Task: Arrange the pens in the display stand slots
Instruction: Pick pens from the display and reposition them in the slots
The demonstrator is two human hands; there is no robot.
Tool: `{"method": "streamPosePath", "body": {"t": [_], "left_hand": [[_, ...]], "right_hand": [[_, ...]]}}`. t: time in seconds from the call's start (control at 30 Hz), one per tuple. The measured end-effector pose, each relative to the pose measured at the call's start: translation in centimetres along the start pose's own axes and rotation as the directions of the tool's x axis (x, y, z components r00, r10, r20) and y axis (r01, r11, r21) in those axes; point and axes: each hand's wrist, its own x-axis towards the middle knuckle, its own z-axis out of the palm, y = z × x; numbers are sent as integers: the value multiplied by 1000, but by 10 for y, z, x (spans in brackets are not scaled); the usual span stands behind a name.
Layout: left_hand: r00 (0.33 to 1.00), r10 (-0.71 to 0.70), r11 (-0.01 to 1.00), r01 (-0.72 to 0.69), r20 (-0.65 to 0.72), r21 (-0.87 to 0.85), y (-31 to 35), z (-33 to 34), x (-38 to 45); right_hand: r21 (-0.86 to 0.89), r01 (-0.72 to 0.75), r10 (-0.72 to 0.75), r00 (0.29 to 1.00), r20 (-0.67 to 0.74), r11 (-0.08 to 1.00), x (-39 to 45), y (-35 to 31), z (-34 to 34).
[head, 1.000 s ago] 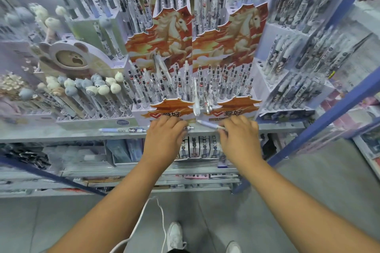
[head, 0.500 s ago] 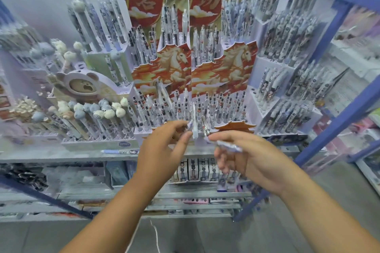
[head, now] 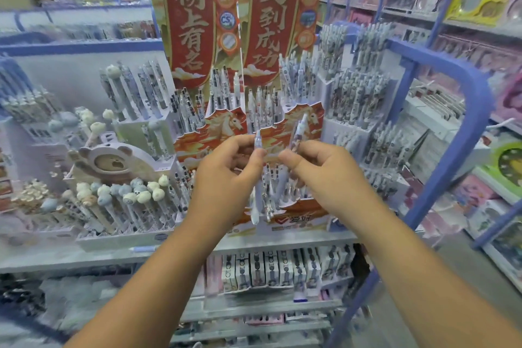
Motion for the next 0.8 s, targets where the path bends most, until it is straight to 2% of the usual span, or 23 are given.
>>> {"method": "streamPosePath", "body": {"t": [0.27,0.53,0.63,0.8], "left_hand": [[998,-54,998,55,45,-31,26,19,22],[996,-81,996,83,40,-37,52,41,46],[996,-84,995,85,25,-50,55,47,55],[999,-51,999,51,19,-9,52,46,85]], "right_hand": [[45,-5,11,992,-125,999,15,12,-28],[60,-9,16,992,-126,998,38,12,-60],[33,-7,10,994,-105,999,46,14,-66],[-36,-7,2,989,-147,999,70,11,-71]]}}
